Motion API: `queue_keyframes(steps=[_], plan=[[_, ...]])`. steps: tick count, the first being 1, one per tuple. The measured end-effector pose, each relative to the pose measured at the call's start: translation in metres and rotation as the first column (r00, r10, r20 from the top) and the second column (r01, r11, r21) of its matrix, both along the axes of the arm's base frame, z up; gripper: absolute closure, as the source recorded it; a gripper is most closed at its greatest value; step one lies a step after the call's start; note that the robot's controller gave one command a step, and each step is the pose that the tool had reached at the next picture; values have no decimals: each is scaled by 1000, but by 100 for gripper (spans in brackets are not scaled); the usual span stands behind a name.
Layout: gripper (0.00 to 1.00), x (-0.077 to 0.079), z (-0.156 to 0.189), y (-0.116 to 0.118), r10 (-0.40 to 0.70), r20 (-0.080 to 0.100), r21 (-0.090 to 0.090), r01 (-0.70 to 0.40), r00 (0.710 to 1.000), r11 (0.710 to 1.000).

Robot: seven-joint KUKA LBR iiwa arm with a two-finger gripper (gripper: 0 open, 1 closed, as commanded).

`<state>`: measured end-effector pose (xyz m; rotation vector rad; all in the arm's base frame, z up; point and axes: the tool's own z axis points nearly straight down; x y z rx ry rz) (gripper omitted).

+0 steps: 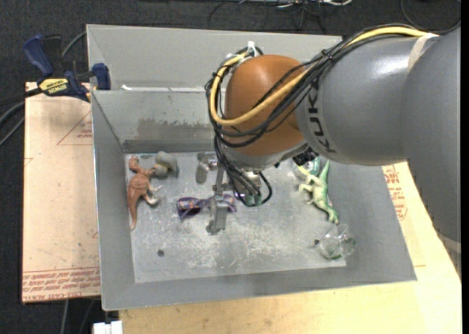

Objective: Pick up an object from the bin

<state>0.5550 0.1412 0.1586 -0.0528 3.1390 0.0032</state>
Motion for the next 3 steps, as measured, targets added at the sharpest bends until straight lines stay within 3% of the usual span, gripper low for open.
queue_keyframes(steps=[1, 2, 3], plan=[[0, 14, -60, -33, -237, -4, -1, 237, 972, 972], [0, 18, -89, -35, 52, 1, 1, -52, 999, 999], [100, 12, -88, -41, -197, -3, 2, 197, 980, 980]])
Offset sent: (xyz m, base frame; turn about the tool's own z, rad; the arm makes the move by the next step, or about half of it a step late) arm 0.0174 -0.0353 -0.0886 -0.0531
